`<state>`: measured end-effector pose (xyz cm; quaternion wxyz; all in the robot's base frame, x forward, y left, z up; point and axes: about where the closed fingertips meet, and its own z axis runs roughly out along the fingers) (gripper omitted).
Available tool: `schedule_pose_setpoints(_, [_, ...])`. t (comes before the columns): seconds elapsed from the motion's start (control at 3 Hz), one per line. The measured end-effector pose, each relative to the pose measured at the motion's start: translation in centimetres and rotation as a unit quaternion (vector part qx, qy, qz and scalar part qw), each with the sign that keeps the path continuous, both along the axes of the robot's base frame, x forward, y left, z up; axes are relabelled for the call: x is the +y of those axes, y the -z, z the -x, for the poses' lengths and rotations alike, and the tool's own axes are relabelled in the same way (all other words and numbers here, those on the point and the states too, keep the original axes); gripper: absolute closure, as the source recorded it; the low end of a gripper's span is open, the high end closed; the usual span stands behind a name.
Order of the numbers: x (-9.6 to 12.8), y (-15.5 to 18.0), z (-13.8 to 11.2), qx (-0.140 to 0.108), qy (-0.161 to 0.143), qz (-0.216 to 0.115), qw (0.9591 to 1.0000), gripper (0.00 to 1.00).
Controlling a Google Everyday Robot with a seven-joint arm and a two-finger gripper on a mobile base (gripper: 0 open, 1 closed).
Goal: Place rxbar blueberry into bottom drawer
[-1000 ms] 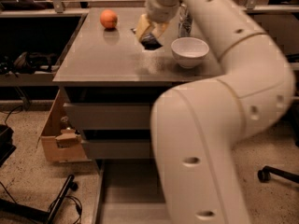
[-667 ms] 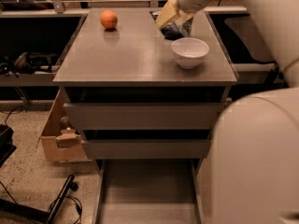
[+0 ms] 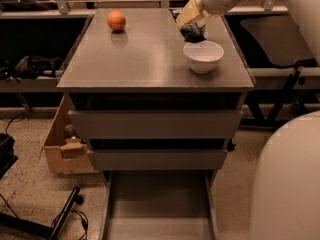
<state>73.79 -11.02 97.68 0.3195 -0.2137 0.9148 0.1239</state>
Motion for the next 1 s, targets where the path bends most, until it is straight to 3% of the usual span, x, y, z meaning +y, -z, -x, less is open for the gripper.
schedule_pose_setpoints(0.33, [0.5, 0.5, 1.2, 0.0, -0.007, -0.005, 1.0, 1.0])
schedule_pose_setpoints(0.67, [0.5, -3.0, 6.2, -0.054, -0.021, -0.018, 0.9982, 1.0])
schedule_pose_setpoints(1.0, [1.6, -6.7, 13.7, -0.107, -0.042, -0.035, 0.9927, 1.0])
